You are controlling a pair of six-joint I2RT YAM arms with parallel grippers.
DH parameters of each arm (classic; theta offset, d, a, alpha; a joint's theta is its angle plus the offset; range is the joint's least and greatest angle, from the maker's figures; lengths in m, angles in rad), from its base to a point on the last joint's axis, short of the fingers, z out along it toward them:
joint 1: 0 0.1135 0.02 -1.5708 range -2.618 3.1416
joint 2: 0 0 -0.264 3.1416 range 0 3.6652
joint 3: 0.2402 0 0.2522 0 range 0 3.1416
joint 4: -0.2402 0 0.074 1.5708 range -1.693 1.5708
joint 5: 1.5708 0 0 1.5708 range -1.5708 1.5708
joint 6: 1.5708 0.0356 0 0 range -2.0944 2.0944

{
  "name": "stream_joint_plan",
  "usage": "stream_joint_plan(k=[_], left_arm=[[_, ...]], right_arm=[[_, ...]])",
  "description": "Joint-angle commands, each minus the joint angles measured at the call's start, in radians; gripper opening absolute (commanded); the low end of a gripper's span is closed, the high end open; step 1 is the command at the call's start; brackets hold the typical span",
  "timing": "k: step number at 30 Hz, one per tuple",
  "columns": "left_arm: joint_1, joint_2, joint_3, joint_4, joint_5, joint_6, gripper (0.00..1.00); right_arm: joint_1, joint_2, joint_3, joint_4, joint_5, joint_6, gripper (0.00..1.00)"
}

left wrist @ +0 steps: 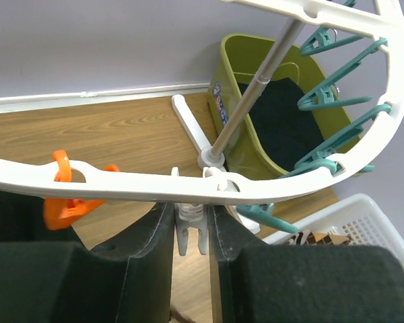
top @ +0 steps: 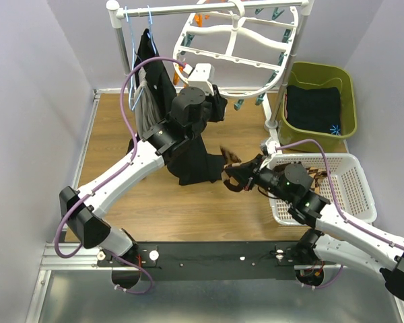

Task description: Remove the socks clipped to the hanger

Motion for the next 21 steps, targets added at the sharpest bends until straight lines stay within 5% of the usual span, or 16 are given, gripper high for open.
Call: stream_joint_plan(k=[1,10,17,21], left_arm=[[0.001,-0.063,-0.023,0.056,0.038,-0.012,0.0],[-0.002,-0.11,-0.055,0.059,0.129,-0.015,0.0],[-0.002,-0.159,-0.076,0.061,0.15,-0.018,0.04],[-0.002,-0.176,-0.081,0.061,0.162,-0.016,0.18]], right_arm=[[0.008,-0.042,-0.027,-0.09,0.105,0.039,0.01],[0.001,0.086,0.193,-0.501,0.72,0.107,0.01],[-0.124,0.073,0.295,-0.583,0.751,0.099,0.01],[-0.349,0.104,0.364,-0.661,0.642,0.107,0.01]])
